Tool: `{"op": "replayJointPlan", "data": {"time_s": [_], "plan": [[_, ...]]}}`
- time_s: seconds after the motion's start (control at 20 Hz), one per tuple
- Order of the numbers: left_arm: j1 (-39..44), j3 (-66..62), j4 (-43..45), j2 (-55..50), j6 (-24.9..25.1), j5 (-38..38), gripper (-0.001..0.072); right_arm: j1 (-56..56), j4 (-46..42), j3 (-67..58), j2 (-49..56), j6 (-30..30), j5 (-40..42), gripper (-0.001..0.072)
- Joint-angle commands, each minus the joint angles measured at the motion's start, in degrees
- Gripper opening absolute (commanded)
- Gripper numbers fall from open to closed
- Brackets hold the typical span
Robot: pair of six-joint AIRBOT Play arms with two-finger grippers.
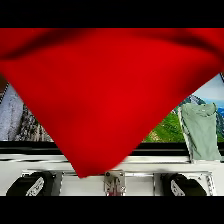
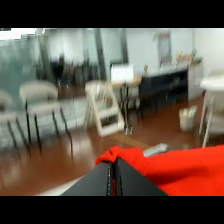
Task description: Fold the shirts.
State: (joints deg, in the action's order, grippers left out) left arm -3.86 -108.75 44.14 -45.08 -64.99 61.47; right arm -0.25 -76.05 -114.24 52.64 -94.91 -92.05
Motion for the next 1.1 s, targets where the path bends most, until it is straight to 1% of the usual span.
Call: {"op": "replayJointPlan", "data": {"time_s": [0.0, 0.1, 0.2, 0.3, 0.4, 0.5, 0.6, 0.7, 0.85, 0.95, 1.0, 1.05], "plan": [[0.0, 10.2, 7.8, 0.3, -2.8, 5.6, 0.0037, 0.0, -0.5, 6.6, 5.4, 1.0, -10.6, 0.0058], [-0.1, 18.6, 9.5, -0.4, -2.8, 2.6, 0.0037, 0.0, -0.5, 13.7, 9.0, 1.1, -6.5, 0.0058], [0.0, 26.7, 9.5, -2.7, -2.8, -2.8, 0.0037, 0.0, -0.4, 19.4, 13.7, 1.0, 1.6, 0.0058], [0.0, 32.7, 9.3, -6.3, -2.9, -8.3, 0.0037, 0.0, 0.2, 21.4, 19.9, 0.0, 10.3, 0.0058], [0.0, 35.9, 7.0, -11.5, -2.8, -12.5, 0.0037, 0.0, 3.5, 21.4, 26.2, -0.5, 19.2, 0.0059], [0.0, 36.3, 3.6, -17.9, -2.8, -13.9, 0.0037, 0.0, 8.3, 21.4, 31.6, -1.3, 27.7, 0.0059], [0.1, 36.3, -0.8, -24.5, -2.8, -14.4, 0.0037, 0.2, 12.5, 21.4, 36.9, -2.6, 33.7, 0.0059], [0.7, 36.3, -3.8, -31.2, -2.8, -14.4, 0.0038, 1.0, 14.8, 21.4, 42.0, -2.9, 35.6, 0.0059], [2.3, 36.3, -8.8, -40.3, -3.3, -14.4, 0.0037, 3.0, 14.8, 21.4, 48.5, -3.3, 34.4, 0.0059], [2.9, 36.3, -11.5, -44.8, -8.0, -13.6, 0.0037, 4.4, 14.7, 21.4, 51.4, -3.4, 34.5, 0.0059], [2.9, 36.3, -12.5, -46.6, -10.5, -11.9, 0.0038, 4.8, 15.0, 21.4, 52.2, -3.5, 34.6, 0.0059], [2.6, 36.3, -13.1, -47.7, -11.4, -9.7, 0.0074, 4.8, 15.6, 21.4, 52.5, -4.1, 34.7, 0.0082]]}}
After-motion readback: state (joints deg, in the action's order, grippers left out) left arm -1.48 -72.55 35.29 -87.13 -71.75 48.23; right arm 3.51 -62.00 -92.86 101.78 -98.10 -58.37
